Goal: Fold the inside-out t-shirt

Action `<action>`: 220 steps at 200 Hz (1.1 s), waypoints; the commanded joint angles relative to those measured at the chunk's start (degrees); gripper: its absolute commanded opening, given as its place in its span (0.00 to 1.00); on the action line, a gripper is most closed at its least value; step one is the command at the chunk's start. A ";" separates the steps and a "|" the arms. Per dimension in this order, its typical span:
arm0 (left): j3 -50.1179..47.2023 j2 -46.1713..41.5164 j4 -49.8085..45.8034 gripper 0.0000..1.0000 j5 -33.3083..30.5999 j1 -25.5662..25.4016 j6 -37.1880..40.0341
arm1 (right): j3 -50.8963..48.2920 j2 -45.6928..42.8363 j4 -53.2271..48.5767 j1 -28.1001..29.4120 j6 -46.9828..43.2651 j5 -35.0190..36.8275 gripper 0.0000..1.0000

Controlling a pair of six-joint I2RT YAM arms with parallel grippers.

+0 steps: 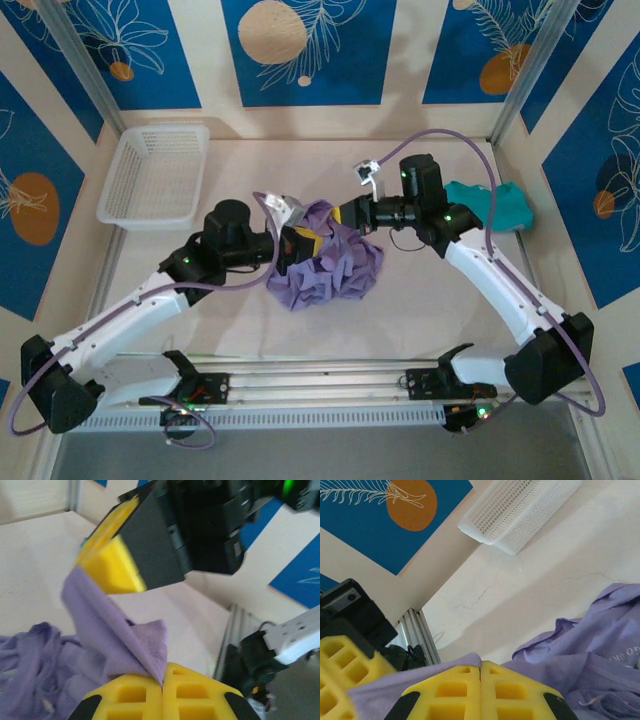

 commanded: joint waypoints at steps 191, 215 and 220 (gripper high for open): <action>-4.38 -2.23 14.38 0.00 1.66 4.71 -13.42 | -13.17 -10.18 3.60 18.08 -1.02 18.54 0.42; -4.05 -2.09 13.46 0.00 0.27 4.85 -13.11 | -14.08 -9.12 6.77 18.27 0.71 15.07 0.42; -4.02 -2.14 13.19 0.00 -0.12 4.98 -13.12 | -14.42 -9.15 7.24 18.28 1.10 14.69 0.39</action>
